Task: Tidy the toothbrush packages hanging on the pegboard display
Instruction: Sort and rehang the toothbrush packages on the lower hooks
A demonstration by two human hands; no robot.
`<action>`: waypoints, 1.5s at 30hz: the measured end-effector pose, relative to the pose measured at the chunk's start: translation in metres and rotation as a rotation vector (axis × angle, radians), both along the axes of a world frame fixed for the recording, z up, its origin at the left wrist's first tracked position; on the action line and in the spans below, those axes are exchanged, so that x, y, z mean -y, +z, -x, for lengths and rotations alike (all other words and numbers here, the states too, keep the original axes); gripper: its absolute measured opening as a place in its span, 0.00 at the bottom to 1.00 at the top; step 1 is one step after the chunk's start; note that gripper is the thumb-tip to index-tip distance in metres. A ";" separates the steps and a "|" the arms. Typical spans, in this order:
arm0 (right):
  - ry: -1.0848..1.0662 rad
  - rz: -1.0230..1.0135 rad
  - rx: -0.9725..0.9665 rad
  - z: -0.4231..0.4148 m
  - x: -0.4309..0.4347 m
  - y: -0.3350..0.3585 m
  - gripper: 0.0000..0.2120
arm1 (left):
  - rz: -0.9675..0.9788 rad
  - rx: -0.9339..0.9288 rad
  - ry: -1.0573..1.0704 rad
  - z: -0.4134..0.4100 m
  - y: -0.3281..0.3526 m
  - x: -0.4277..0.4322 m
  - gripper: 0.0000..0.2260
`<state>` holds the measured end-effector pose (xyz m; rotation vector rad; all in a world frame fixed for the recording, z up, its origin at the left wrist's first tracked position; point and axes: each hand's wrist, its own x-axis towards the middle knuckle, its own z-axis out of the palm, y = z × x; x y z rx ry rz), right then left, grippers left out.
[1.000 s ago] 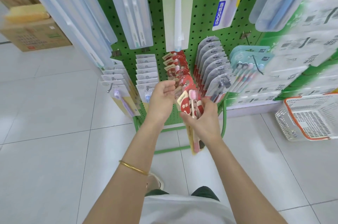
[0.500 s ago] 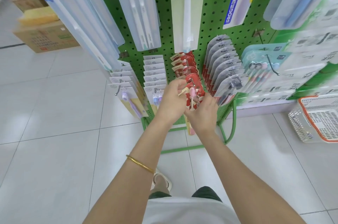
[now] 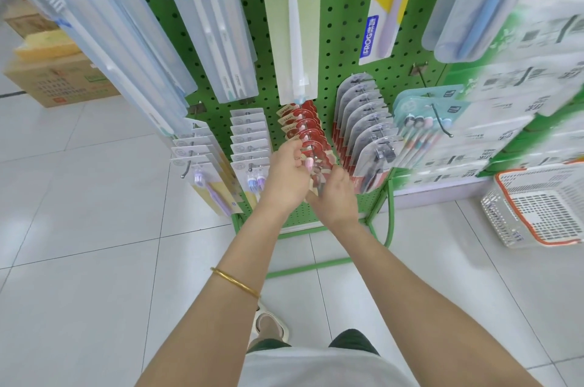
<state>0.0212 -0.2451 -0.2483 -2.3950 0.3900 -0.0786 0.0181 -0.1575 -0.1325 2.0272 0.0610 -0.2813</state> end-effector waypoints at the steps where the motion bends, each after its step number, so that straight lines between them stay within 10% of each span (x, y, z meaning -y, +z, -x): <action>1: 0.015 -0.016 -0.016 0.000 0.002 0.001 0.32 | -0.007 -0.003 0.001 0.000 0.000 0.001 0.22; 11: -0.058 -0.019 0.453 0.003 0.021 0.069 0.16 | -0.139 0.091 -0.020 0.001 -0.003 0.007 0.24; 25: 0.154 0.044 0.056 -0.101 0.029 0.108 0.09 | -0.268 0.120 -0.131 -0.007 -0.004 0.001 0.25; 45: -0.038 -0.020 0.277 -0.054 0.046 0.092 0.09 | -0.087 0.315 0.051 0.015 -0.006 0.013 0.23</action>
